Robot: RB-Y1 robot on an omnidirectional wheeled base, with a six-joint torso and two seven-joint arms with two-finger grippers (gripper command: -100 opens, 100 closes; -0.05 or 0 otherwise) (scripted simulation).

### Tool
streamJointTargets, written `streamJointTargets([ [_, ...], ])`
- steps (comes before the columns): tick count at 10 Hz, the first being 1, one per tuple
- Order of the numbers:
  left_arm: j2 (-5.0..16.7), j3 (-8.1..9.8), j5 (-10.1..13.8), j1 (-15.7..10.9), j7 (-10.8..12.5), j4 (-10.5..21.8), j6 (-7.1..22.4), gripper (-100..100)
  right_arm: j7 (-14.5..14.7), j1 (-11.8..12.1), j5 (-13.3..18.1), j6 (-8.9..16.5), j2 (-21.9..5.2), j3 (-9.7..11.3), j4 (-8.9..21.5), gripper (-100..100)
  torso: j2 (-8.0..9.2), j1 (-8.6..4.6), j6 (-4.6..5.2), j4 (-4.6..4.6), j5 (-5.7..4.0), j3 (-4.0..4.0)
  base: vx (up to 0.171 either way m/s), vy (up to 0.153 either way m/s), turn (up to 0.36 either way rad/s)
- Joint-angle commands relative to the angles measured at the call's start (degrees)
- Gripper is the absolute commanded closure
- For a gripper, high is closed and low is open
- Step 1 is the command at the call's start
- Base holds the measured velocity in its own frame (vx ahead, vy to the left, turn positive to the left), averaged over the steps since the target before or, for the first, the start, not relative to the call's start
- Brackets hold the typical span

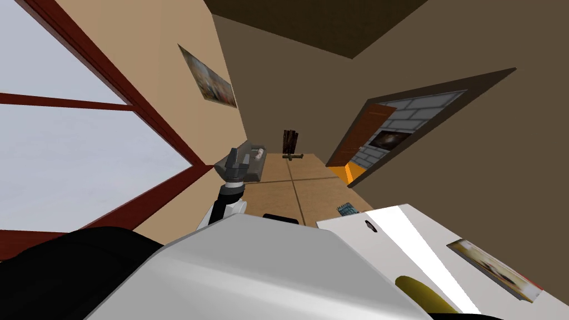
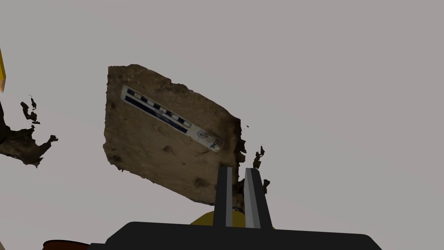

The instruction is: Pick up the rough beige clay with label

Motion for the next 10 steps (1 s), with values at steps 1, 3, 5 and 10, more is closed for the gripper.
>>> streamJointTargets([
  [1, 0.0, 0.00, 0.0, 0.0, 0.0, 0.0, 0.0, 0, -2.9, -2.7, 2.9, -1.7, -1.4, -1.5, 2.0, 100, 0.00, 0.00, 0.00, 0.00, 0.00, 0.00, 0.024, 0.025, -0.327],
  [3, 0.0, 0.00, 0.0, 0.0, 0.0, 0.0, 0.0, 0, -3.2, -2.7, 6.1, -1.7, -1.4, -1.5, 2.0, 100, -0.02, 0.11, 0.10, -0.03, 0.03, -0.02, 0.022, 0.030, -0.106],
  [5, 0.0, 0.00, 0.0, 0.0, 0.0, 0.0, 0.0, 0, -6.3, -5.2, 9.1, -3.3, -2.9, -2.9, 3.6, 100, -0.01, 0.00, 0.03, -0.01, 0.00, -0.01, 0.017, 0.017, -0.157],
  [10, 0.0, 0.00, 0.0, 0.0, 0.0, 0.0, 0.0, 0, -6.5, -5.2, 12.5, -3.3, -2.9, -2.9, 3.6, 0, 0.01, -0.04, 0.07, -0.02, -0.01, 0.00, 0.008, 0.013, -0.030],
])
